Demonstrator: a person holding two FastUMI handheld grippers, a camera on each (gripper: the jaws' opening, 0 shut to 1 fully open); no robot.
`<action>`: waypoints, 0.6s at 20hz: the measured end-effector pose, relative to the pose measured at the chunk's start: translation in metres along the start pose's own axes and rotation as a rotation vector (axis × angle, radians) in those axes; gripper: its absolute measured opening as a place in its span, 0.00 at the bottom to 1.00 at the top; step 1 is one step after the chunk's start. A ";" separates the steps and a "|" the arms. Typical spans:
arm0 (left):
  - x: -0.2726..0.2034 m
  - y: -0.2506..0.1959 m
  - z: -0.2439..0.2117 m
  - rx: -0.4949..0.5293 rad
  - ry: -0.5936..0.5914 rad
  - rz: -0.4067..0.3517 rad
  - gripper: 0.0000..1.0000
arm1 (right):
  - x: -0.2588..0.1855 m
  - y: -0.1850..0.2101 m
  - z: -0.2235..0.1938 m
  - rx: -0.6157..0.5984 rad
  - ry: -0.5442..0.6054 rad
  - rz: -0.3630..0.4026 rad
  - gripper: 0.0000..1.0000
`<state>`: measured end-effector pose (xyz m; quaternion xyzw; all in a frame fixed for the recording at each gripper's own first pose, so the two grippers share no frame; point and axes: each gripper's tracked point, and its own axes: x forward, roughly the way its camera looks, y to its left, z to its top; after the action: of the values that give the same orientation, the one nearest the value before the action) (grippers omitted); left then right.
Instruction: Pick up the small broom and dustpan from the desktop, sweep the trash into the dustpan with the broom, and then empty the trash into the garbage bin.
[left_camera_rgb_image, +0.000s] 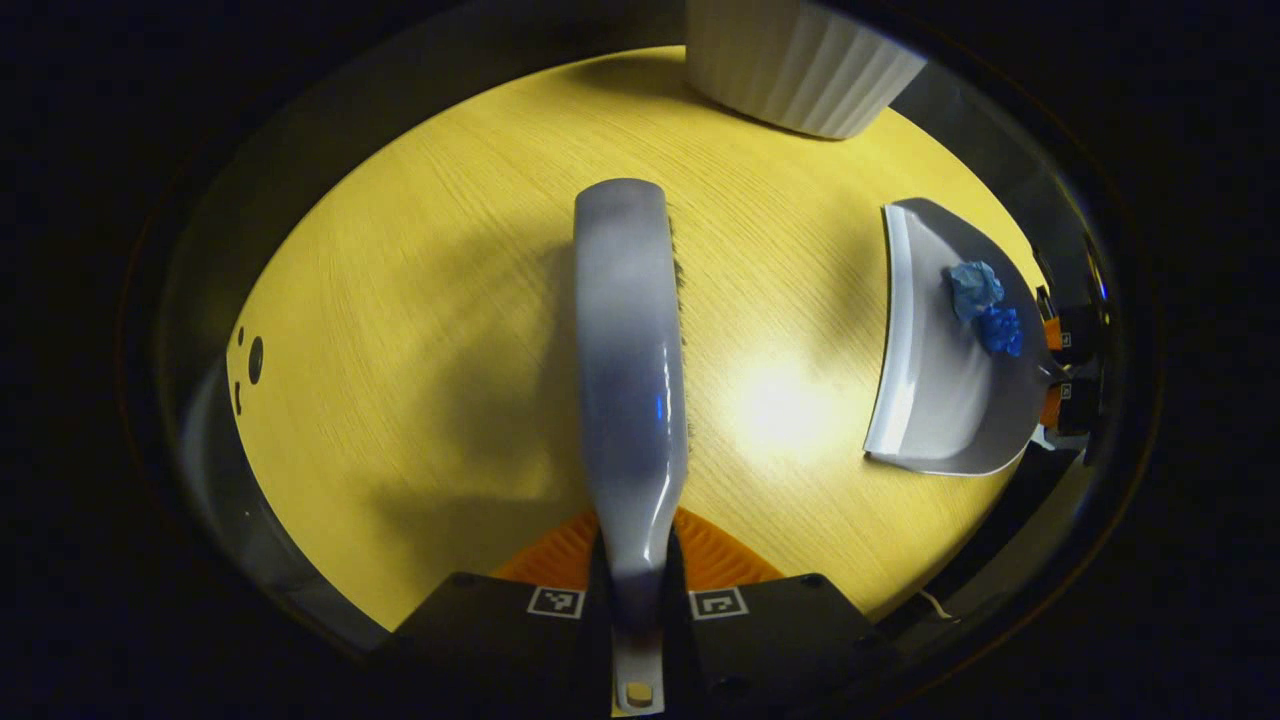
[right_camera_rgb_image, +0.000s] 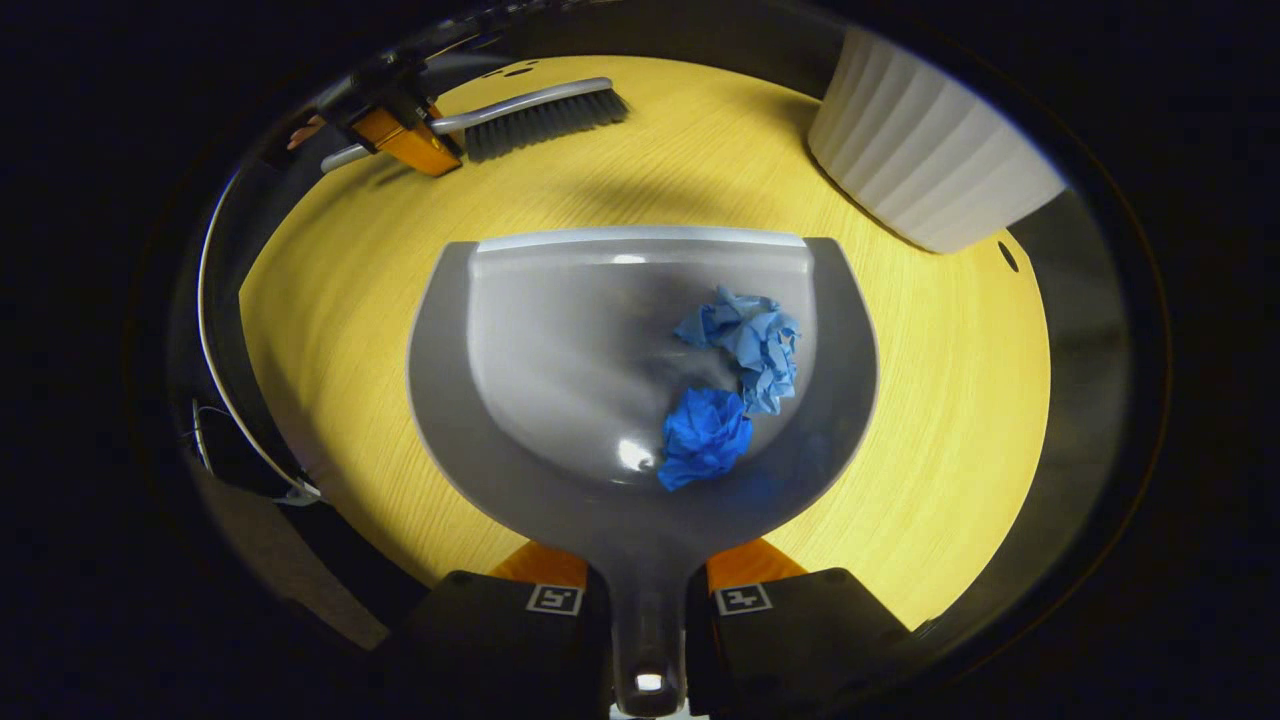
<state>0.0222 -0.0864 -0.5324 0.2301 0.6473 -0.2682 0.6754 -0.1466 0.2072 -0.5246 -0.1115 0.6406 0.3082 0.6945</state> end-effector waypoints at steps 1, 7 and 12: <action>0.000 -0.003 -0.002 0.005 0.008 -0.006 0.23 | -0.002 0.000 0.001 0.000 0.004 -0.002 0.32; 0.005 0.007 -0.007 0.044 0.031 -0.012 0.24 | -0.016 0.004 0.012 0.067 -0.002 0.015 0.32; 0.006 0.007 -0.005 0.067 0.029 -0.027 0.24 | -0.019 0.008 0.032 0.172 -0.041 -0.017 0.32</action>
<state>0.0231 -0.0778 -0.5393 0.2476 0.6508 -0.2954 0.6542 -0.1252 0.2254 -0.4996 -0.0504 0.6492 0.2483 0.7172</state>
